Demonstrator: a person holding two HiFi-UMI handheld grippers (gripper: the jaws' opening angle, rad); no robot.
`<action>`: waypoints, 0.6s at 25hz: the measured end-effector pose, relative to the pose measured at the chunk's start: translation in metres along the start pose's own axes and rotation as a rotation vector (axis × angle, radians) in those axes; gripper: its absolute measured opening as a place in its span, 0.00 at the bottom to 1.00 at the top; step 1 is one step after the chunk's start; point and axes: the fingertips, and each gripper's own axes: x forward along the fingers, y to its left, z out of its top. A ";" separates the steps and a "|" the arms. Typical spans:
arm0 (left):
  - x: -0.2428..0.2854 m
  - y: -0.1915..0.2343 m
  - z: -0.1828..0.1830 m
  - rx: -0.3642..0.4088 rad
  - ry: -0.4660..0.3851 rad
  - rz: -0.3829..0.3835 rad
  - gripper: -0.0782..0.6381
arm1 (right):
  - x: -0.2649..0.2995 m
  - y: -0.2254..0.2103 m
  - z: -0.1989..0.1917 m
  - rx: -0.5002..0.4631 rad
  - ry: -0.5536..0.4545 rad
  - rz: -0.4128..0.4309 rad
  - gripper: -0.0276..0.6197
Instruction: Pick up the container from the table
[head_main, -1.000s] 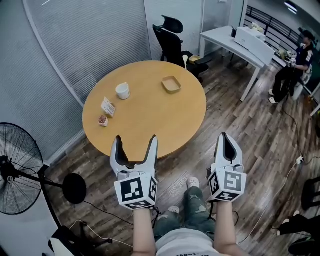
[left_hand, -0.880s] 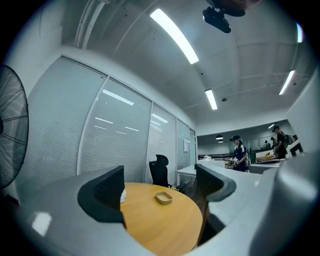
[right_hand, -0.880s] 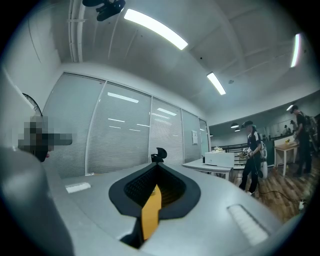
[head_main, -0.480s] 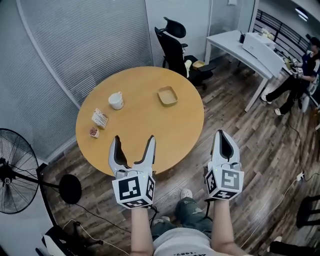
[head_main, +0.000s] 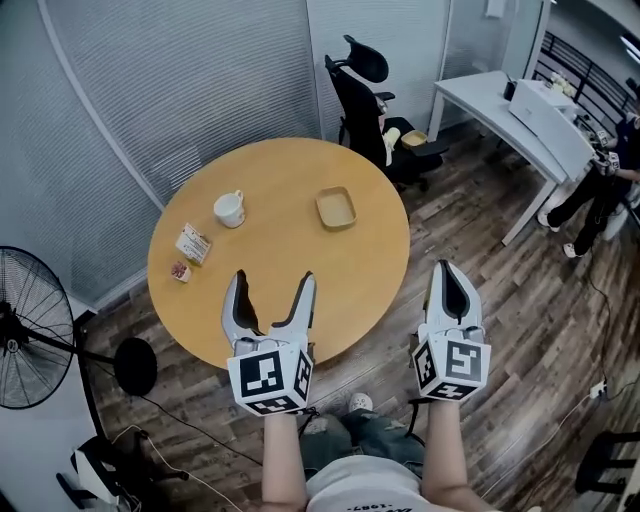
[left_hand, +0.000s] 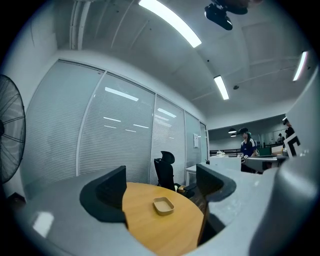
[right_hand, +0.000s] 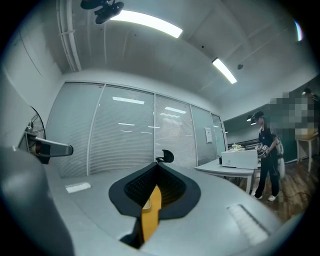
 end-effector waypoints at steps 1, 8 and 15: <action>0.003 -0.001 -0.002 0.002 0.005 0.006 0.72 | 0.004 -0.003 -0.002 0.003 0.003 0.005 0.09; 0.022 -0.003 -0.015 0.005 0.043 0.030 0.72 | 0.027 -0.013 -0.016 0.016 0.031 0.021 0.09; 0.047 -0.007 -0.028 0.002 0.074 0.026 0.72 | 0.049 -0.020 -0.027 0.019 0.056 0.022 0.09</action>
